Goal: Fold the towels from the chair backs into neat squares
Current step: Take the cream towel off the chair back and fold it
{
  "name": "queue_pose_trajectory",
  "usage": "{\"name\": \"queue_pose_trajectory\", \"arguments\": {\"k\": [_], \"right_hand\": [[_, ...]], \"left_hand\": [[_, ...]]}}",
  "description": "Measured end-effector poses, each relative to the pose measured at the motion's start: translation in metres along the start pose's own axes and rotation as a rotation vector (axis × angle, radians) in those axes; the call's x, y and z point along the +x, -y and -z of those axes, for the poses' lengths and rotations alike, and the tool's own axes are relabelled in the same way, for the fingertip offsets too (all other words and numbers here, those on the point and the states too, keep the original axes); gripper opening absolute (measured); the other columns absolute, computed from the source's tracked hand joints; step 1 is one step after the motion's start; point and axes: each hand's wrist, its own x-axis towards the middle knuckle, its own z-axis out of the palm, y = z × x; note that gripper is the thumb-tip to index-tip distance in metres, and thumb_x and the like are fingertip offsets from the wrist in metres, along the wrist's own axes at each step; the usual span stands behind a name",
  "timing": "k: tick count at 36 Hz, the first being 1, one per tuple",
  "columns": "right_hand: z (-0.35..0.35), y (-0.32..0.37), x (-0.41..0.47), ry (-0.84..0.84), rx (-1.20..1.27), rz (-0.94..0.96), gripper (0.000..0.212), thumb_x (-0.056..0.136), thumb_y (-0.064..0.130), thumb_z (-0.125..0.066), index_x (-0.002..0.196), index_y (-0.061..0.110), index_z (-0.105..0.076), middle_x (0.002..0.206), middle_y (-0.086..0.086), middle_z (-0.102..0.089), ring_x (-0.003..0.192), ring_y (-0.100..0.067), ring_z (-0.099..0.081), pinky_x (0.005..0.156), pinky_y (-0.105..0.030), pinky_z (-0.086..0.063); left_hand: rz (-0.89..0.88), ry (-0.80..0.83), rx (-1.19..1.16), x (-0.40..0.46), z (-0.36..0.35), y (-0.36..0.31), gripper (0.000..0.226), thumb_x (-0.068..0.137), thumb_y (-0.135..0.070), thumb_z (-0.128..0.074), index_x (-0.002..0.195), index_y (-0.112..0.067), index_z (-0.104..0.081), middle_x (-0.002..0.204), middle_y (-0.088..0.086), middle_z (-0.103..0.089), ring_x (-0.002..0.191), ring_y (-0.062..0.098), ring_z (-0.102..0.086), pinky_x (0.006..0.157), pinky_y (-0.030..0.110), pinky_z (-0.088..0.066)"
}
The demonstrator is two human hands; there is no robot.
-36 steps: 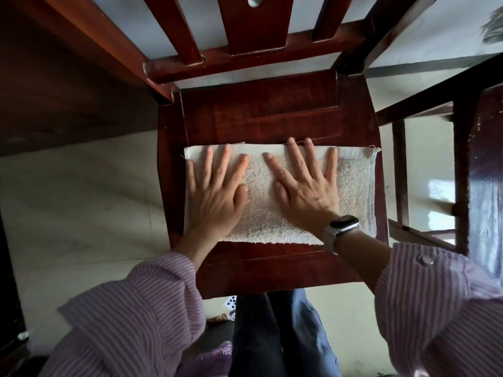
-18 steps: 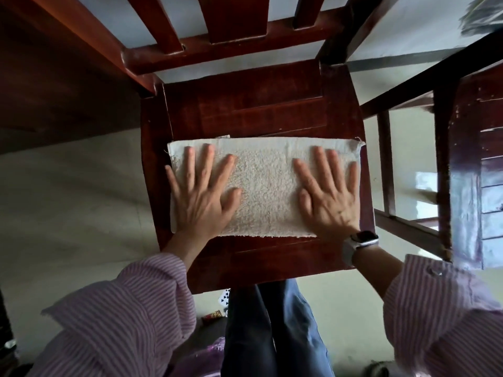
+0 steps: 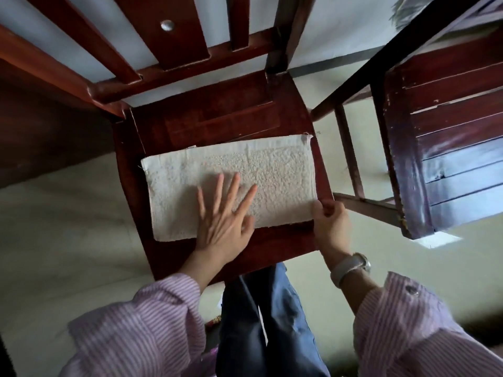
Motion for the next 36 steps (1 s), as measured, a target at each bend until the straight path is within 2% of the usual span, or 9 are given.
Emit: {"name": "queue_pose_trajectory", "arguments": {"k": [4, 8, 13, 18, 20, 24, 27, 30, 36], "right_hand": [[-0.004, 0.003, 0.0, 0.064, 0.059, -0.123, 0.025, 0.087, 0.032, -0.055, 0.098, 0.011, -0.063, 0.087, -0.001, -0.06, 0.086, -0.02, -0.057, 0.085, -0.038, -0.047], [-0.002, 0.008, 0.01, 0.153, 0.142, -0.152, 0.023, 0.083, 0.021, -0.058, 0.077, 0.001, -0.068, 0.069, -0.008, -0.059, 0.068, -0.023, -0.056, 0.066, -0.036, -0.05], [-0.006, 0.011, 0.017, 0.29, 0.201, -0.239, 0.016, 0.074, 0.022, -0.064, 0.06, 0.014, -0.06, 0.063, -0.005, -0.056, 0.061, -0.021, -0.054, 0.06, -0.035, -0.047], [0.005, 0.021, 0.011, 0.238, 0.191, -0.009, 0.008, 0.08, 0.02, -0.063, 0.083, 0.016, -0.057, 0.072, 0.008, -0.053, 0.067, -0.008, -0.051, 0.061, -0.026, -0.04], [0.009, 0.026, 0.002, 0.261, 0.279, 0.054, 0.009, 0.08, 0.017, -0.065, 0.085, 0.016, -0.058, 0.074, 0.008, -0.056, 0.069, -0.008, -0.052, 0.062, -0.023, -0.042], [0.01, 0.041, -0.02, 0.337, 0.43, 0.152, 0.015, 0.081, 0.011, -0.067, 0.094, 0.013, -0.062, 0.079, 0.003, -0.06, 0.071, -0.007, -0.055, 0.067, -0.02, -0.047], [0.002, 0.058, -0.038, 0.408, 0.476, 0.253, 0.016, 0.081, 0.01, -0.068, 0.095, 0.015, -0.063, 0.074, 0.006, -0.058, 0.062, 0.003, -0.05, 0.062, -0.013, -0.044], [-0.013, 0.074, -0.054, 0.463, 0.443, 0.327, 0.017, 0.08, 0.008, -0.068, 0.097, 0.013, -0.065, 0.073, 0.011, -0.056, 0.061, 0.006, -0.051, 0.063, -0.007, -0.039], [-0.046, 0.092, -0.076, 0.628, 0.197, 0.42, 0.027, 0.084, 0.02, -0.065, 0.111, 0.017, -0.065, 0.106, -0.004, -0.06, 0.1, -0.011, -0.053, 0.09, -0.015, -0.04]], "left_hand": [[0.009, 0.061, 0.05, -0.001, -0.007, -0.004, 0.061, 0.087, -0.049, -0.024, 0.145, -0.033, -0.015, 0.155, 0.006, -0.011, 0.142, 0.035, -0.004, 0.108, 0.065, -0.007], [0.003, 0.079, 0.07, 0.001, -0.004, -0.002, 0.061, 0.086, -0.05, -0.024, 0.144, -0.033, -0.015, 0.155, 0.006, -0.015, 0.141, 0.036, -0.008, 0.107, 0.064, -0.011], [-0.007, 0.117, 0.092, 0.003, 0.001, 0.001, 0.061, 0.086, -0.05, -0.025, 0.143, -0.033, -0.016, 0.153, 0.007, -0.015, 0.14, 0.037, -0.014, 0.105, 0.065, -0.019], [-0.008, 0.17, 0.068, 0.005, 0.009, -0.003, 0.061, 0.086, -0.049, -0.027, 0.144, -0.034, -0.017, 0.155, 0.007, -0.01, 0.142, 0.035, -0.002, 0.107, 0.062, -0.008], [0.006, 0.18, -0.065, 0.008, 0.014, -0.004, 0.059, 0.085, -0.04, -0.042, 0.142, -0.031, -0.028, 0.155, 0.006, -0.013, 0.142, 0.034, -0.002, 0.109, 0.062, -0.008], [0.151, -0.018, -0.565, 0.017, 0.042, -0.002, 0.032, 0.083, -0.026, -0.051, 0.11, -0.016, -0.066, 0.118, 0.011, -0.062, 0.114, 0.033, -0.053, 0.094, 0.048, -0.044], [0.461, -0.001, -1.167, 0.018, 0.074, 0.003, 0.019, 0.09, -0.013, -0.055, 0.104, -0.021, -0.066, 0.103, 0.001, -0.067, 0.101, 0.02, -0.061, 0.083, 0.022, -0.048], [0.585, -0.005, -1.615, 0.013, 0.096, 0.017, 0.019, 0.092, -0.01, -0.049, 0.102, -0.014, -0.064, 0.092, 0.008, -0.067, 0.085, 0.024, -0.064, 0.08, 0.033, -0.05], [0.609, -0.087, -1.717, 0.001, 0.105, 0.046, 0.019, 0.092, -0.014, -0.049, 0.107, -0.012, -0.061, 0.102, 0.01, -0.069, 0.09, 0.022, -0.068, 0.079, 0.032, -0.055]]}}
